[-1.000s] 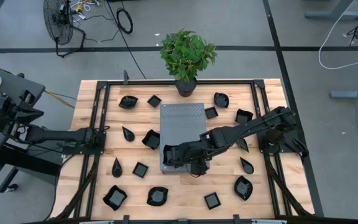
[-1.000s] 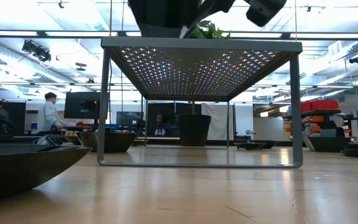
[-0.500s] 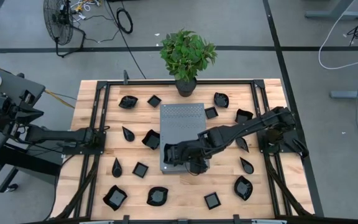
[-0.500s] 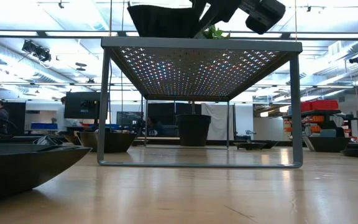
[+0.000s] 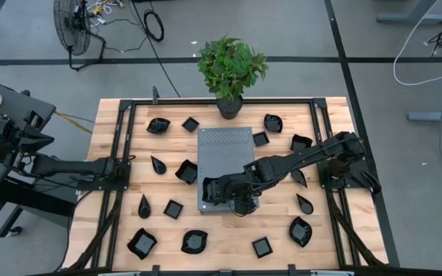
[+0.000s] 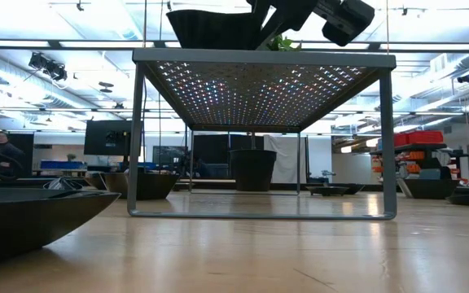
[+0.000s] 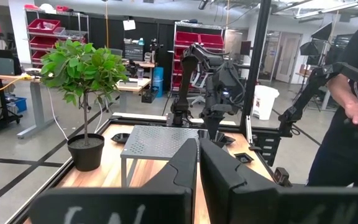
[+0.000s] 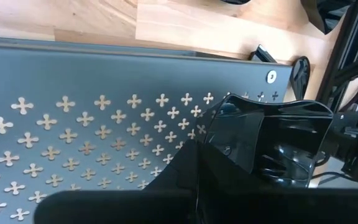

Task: Pick & Place Mini shaped plates
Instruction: Put the black bowl on the shelf, then stack the black bowl on top of the black bowl on the shelf

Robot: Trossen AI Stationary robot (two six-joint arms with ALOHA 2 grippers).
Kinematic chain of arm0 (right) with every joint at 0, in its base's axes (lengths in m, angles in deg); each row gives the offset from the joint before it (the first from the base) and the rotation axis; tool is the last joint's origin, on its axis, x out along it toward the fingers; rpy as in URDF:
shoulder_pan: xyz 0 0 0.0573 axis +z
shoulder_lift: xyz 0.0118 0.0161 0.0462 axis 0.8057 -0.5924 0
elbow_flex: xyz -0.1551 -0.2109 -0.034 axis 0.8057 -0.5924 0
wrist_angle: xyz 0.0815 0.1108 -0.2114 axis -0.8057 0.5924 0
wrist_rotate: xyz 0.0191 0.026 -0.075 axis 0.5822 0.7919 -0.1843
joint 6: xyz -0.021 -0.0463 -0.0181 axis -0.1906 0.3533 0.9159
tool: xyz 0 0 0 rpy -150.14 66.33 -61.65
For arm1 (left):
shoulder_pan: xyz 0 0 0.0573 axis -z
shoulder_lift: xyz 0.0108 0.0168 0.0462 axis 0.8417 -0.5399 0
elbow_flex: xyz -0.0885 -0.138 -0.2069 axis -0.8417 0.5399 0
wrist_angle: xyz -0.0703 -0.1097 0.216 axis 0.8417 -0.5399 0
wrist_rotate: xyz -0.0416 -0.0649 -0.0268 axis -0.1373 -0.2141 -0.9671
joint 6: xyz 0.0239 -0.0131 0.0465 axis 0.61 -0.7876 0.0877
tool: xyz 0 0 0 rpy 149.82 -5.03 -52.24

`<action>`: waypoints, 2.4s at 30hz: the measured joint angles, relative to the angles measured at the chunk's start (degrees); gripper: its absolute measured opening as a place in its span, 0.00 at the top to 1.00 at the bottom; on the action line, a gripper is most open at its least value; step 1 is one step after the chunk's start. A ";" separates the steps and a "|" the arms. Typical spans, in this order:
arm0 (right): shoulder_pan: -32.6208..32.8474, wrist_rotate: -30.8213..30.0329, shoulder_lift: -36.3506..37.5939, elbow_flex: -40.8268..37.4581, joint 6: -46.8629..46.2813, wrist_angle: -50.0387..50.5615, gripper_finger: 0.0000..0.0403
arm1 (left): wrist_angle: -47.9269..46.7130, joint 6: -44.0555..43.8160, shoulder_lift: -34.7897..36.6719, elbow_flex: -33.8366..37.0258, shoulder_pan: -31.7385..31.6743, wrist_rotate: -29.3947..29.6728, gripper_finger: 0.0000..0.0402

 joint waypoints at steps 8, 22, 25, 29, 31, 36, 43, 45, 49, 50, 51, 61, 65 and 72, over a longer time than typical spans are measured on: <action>-0.17 0.00 0.00 0.00 0.00 -0.02 0.98 | -0.01 0.00 0.01 0.02 -0.01 0.00 0.94; -0.17 0.00 0.00 0.00 0.00 -0.63 0.98 | 0.00 0.01 0.01 0.00 0.00 0.00 0.94; -0.17 0.00 0.00 0.00 -0.34 -0.63 0.98 | 0.01 0.00 0.01 0.00 0.01 0.00 0.94; -0.15 0.00 0.00 0.00 -1.54 -0.58 0.98 | -0.01 0.00 -0.01 0.02 -0.01 0.00 0.94; -0.15 0.00 0.00 0.00 -1.53 -0.49 0.98 | -0.01 0.04 0.00 0.01 0.01 0.00 0.94; -0.15 0.00 0.00 0.00 -1.53 -0.48 0.94 | 0.01 0.02 0.01 0.00 0.01 0.00 0.94; -0.15 0.00 0.00 0.00 -1.51 -0.50 0.88 | -0.01 0.03 -0.01 0.02 -0.01 0.00 0.94; -0.15 0.00 0.00 0.00 -1.51 -0.52 0.86 | 0.01 0.00 -0.01 0.02 -0.01 0.00 0.94; -0.15 0.00 0.41 0.00 -1.51 -0.78 0.82 | 0.01 0.00 0.01 0.02 0.01 0.00 0.94; -0.15 0.00 0.52 0.00 -1.51 -1.14 0.81 | 0.01 0.02 -0.01 0.02 0.01 0.00 0.94; -0.15 0.00 0.72 0.01 -1.51 -1.39 0.80 | 0.00 0.03 0.00 0.02 0.00 0.00 0.94; -0.15 0.48 4.12 0.00 -1.72 -2.44 0.75 | 0.01 0.02 0.00 0.02 0.00 0.01 0.94; -0.15 0.85 5.34 0.00 -1.71 -2.33 0.73 | -0.01 0.03 -0.01 0.02 0.00 0.00 0.94; -0.15 1.07 10.61 -3.06 -1.73 -4.78 0.73 | -0.01 0.04 0.01 0.02 0.01 0.00 0.94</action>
